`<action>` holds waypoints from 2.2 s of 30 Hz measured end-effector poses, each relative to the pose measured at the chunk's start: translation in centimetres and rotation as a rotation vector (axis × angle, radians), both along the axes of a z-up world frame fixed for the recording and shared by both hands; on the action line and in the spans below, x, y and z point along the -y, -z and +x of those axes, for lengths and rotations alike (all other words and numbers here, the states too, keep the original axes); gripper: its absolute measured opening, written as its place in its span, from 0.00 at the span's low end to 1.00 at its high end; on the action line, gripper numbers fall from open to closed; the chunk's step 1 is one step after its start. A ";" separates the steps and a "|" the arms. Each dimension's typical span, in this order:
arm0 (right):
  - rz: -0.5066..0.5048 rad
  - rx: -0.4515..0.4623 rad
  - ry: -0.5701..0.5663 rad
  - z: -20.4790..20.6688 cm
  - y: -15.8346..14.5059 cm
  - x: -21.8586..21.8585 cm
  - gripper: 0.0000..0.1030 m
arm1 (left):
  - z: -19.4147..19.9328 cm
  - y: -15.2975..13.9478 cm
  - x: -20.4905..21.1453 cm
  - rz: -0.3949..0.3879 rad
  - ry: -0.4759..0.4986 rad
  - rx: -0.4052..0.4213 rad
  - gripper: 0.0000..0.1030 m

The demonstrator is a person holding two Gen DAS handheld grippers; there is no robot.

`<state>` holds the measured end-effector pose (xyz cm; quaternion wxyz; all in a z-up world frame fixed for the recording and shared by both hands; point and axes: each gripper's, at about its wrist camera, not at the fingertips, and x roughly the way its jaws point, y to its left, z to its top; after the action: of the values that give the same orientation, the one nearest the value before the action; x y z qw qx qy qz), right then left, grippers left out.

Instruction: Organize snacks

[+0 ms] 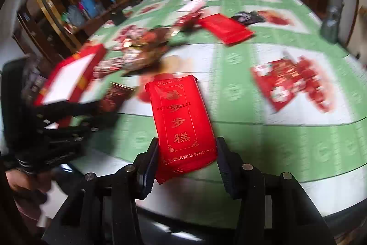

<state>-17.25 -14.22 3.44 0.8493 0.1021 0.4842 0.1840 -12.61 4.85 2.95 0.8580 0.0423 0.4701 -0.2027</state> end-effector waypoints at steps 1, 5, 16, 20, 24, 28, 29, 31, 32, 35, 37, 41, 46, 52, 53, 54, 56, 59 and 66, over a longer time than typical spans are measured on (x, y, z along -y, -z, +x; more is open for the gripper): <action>0.050 -0.012 -0.010 -0.1 0.1 -0.2 0.47 | -0.5 -0.4 -0.3 -0.012 0.002 0.015 0.35; 0.180 -0.053 -0.030 -0.1 0.7 -1.6 0.47 | -1.7 -1.0 -1.3 -0.036 -0.013 0.043 0.35; 0.475 -0.145 -0.034 0.6 1.0 -3.1 0.47 | -4.4 -3.6 -7.0 -0.085 -0.117 0.123 0.35; 0.501 -0.137 -0.081 1.6 0.2 -6.3 0.47 | -5.4 -4.2 -10.4 -0.038 -0.208 0.159 0.35; 0.517 -0.125 -0.133 2.6 -0.5 -11.3 0.47 | -5.5 -4.2 -13.6 0.011 -0.277 0.153 0.35; 0.527 -0.093 -0.166 3.3 -1.2 -16.0 0.47 | -5.1 -3.4 -16.0 0.074 -0.316 0.134 0.35; 0.522 -0.090 -0.174 3.3 -1.3 -16.8 0.47 | -5.0 -3.1 -16.4 0.099 -0.323 0.125 0.35; 0.498 -0.095 -0.188 3.4 -1.0 -18.5 0.47 | -4.9 -2.6 -17.1 0.136 -0.347 0.125 0.35; 0.489 -0.101 -0.196 3.5 -0.8 -19.5 0.47 | -4.9 -2.4 -17.4 0.147 -0.356 0.125 0.35; 0.472 -0.107 -0.216 3.6 -0.3 -21.4 0.47 | -5.1 -1.9 -18.6 0.152 -0.381 0.114 0.35; 0.465 -0.118 -0.225 3.5 0.2 -22.3 0.48 | -5.2 -1.5 -19.1 0.169 -0.390 0.115 0.35; 0.462 -0.110 -0.237 2.9 0.3 -22.6 0.50 | -5.3 -1.0 -19.9 0.204 -0.429 0.109 0.36; 0.476 -0.041 -0.262 2.5 -1.1 -21.7 0.52 | -5.4 -0.9 -20.7 0.235 -0.492 0.101 0.48; 0.464 0.057 -0.096 2.0 -1.1 -13.3 0.57 | -6.4 -2.6 -18.8 0.242 -0.457 0.194 0.70; 0.466 0.064 -0.059 2.0 -1.0 -11.7 0.57 | -6.5 -2.8 -18.3 0.249 -0.448 0.210 0.70; 0.465 0.077 -0.015 1.9 -1.0 -9.6 0.57 | -6.6 -3.1 -17.5 0.253 -0.434 0.225 0.70; 0.451 0.117 0.078 1.6 -1.1 -5.3 0.58 | -6.8 -3.4 -16.4 0.245 -0.412 0.240 0.70; 0.460 0.153 0.230 1.0 -0.7 1.5 0.59 | -7.0 -4.0 -14.2 0.221 -0.363 0.253 0.71; 0.424 0.142 0.528 0.4 0.5 13.7 0.63 | -7.1 -3.6 -9.8 0.204 -0.239 0.239 0.80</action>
<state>-16.84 -27.90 2.95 0.8591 0.3851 0.3316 0.0612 -19.66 14.62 6.58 0.9169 0.0968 0.3847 -0.0441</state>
